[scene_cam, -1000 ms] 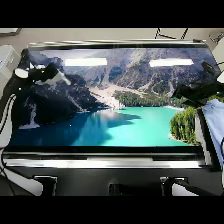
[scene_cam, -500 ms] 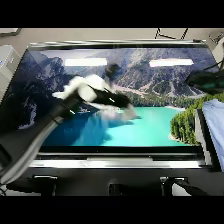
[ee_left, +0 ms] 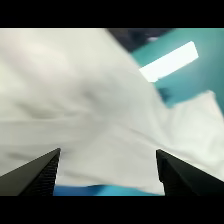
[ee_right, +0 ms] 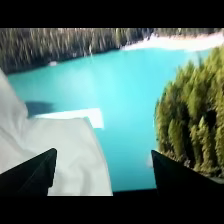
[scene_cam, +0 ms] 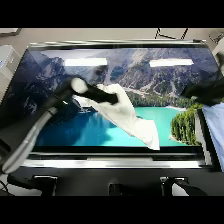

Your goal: Fold the clothes and pants, and hang the long-sleeved shirts on hangers.

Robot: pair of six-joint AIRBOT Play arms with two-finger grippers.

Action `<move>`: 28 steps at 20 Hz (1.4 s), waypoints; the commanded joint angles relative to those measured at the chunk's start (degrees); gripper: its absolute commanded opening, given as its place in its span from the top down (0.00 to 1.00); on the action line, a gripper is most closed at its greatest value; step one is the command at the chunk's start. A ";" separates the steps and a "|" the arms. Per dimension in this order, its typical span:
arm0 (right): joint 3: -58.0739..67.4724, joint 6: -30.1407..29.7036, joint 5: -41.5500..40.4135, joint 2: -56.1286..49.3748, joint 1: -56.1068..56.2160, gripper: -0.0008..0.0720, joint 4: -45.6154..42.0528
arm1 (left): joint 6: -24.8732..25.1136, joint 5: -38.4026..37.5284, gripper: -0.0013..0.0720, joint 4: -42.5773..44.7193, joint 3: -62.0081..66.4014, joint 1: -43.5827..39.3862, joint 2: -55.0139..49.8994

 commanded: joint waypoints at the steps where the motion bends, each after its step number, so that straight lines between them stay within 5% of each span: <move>1: -13.44 -2.73 2.47 -0.02 0.04 0.04 6.14 | -1.73 -9.27 0.01 3.80 -0.63 18.18 0.42; 4: -22.88 -3.69 0.15 -0.02 0.04 0.02 9.40 | -0.79 -6.99 0.01 0.04 -5.09 24.46 -0.57; 15: -33.33 -6.34 0.33 -0.02 0.04 0.02 16.33 | 0.39 1.84 0.03 -5.86 -6.86 22.43 -10.86; 17: -34.60 -6.51 -1.01 -0.02 0.04 0.02 16.44 | 0.17 4.15 0.19 -5.84 -6.86 21.51 -11.08; 20: -36.11 -6.54 -2.40 -0.02 0.04 0.02 17.27 | -3.76 7.89 0.21 -5.84 -6.86 20.17 -11.43; 22: -37.77 -6.80 -4.35 -0.02 0.04 0.02 19.12 | -4.04 8.41 0.90 -5.84 -6.84 19.56 -11.50; 28: -44.24 -8.41 -14.34 -0.02 1.75 0.02 25.64 | -0.50 4.61 0.96 -5.79 -6.82 19.56 -10.16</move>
